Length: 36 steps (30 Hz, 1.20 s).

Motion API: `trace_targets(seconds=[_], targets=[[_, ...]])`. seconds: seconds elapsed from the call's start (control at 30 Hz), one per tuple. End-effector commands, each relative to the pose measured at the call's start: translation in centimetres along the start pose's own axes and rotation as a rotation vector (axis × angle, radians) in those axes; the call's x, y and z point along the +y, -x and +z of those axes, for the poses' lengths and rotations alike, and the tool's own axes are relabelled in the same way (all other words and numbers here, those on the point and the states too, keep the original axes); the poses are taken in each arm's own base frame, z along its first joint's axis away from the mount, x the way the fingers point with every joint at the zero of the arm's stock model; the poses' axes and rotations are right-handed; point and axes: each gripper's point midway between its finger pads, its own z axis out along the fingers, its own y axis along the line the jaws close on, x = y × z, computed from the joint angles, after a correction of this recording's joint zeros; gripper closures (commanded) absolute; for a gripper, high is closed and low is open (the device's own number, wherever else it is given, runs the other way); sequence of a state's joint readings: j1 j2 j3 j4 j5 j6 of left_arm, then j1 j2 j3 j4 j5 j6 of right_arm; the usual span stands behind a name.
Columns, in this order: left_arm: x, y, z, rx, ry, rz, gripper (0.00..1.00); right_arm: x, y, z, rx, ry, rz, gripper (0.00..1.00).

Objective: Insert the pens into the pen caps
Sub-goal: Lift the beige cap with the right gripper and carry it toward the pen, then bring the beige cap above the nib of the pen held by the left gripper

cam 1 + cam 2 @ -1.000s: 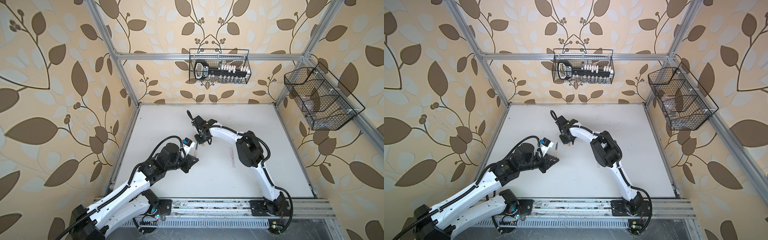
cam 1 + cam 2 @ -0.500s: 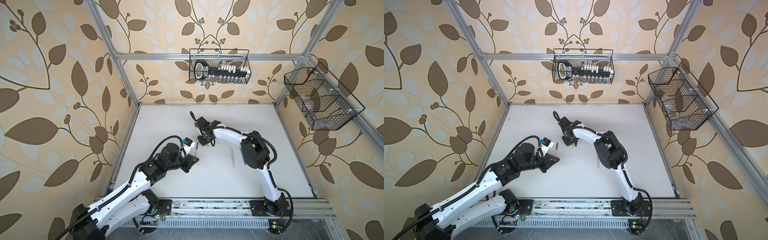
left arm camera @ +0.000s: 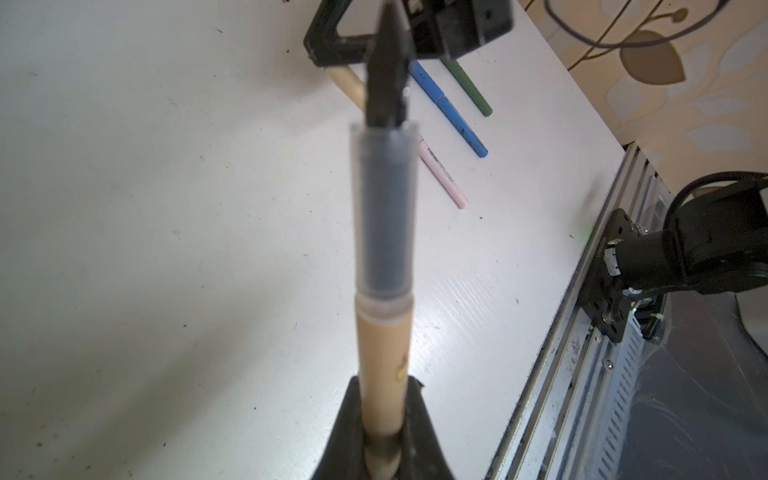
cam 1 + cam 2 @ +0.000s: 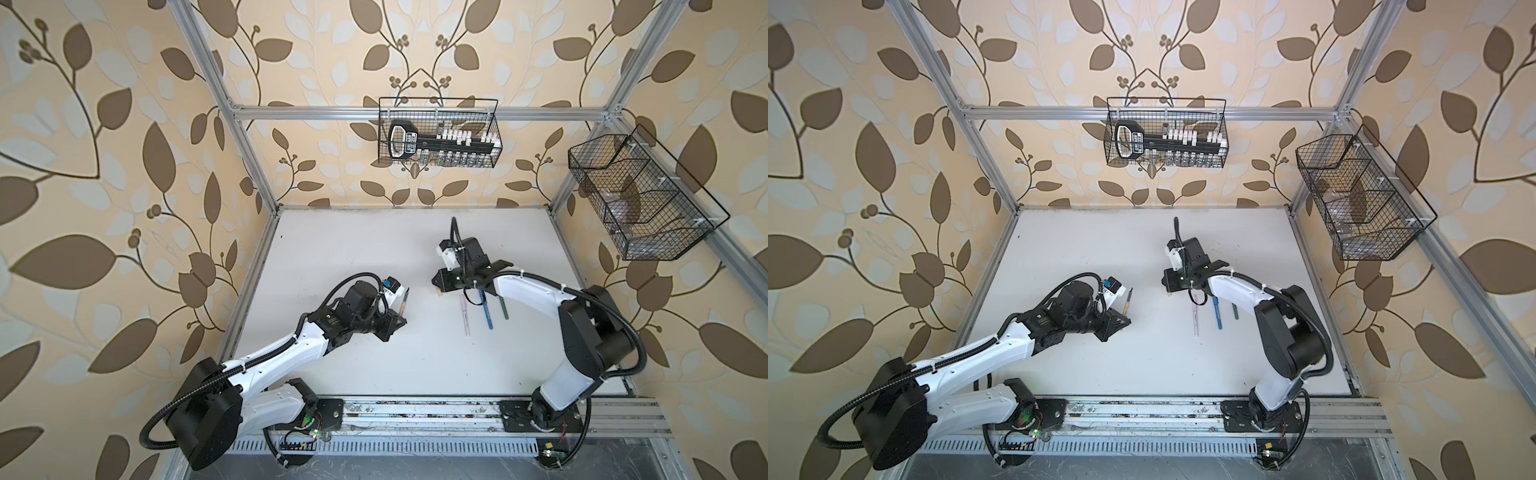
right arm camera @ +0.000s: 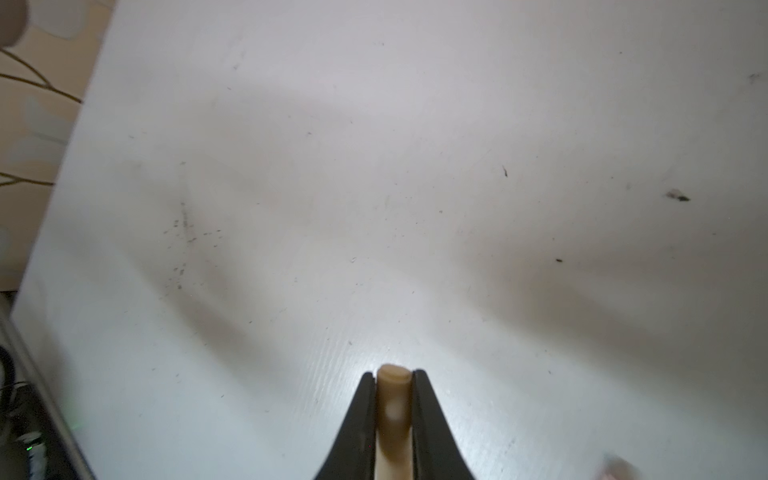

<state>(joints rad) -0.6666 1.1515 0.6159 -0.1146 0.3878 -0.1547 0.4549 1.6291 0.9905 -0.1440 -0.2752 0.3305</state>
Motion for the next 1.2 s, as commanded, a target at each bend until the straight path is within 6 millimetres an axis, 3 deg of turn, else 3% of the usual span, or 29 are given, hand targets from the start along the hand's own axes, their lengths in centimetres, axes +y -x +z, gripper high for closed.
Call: trace_targets(seconds=[0.0,0.23,0.6,0.9,1.17], targets=[[-2.5,3.7,-0.4,-0.078,-0.101,0.103,1.0,2.4,2.5,-2.4,-0.196,0.153,0.043,0.83],[-3.5,4.3,0.0,-0.077,-0.152,0.118,1.0,3.7,3.0,-6.9,-0.425,0.288,0.145,0.84],[-6.2,5.5,-0.4,-0.109,-0.269,0.142,1.0,5.3,4.3,-10.6,-0.581,0.428,0.214,0.84],[-6.7,5.3,0.2,-0.137,-0.321,0.121,1.0,7.4,4.5,-13.1,-0.639,0.486,0.202,0.84],[-7.7,5.3,-0.4,-0.154,-0.335,0.147,1.0,8.6,5.1,-14.8,-0.69,0.51,0.189,0.84]])
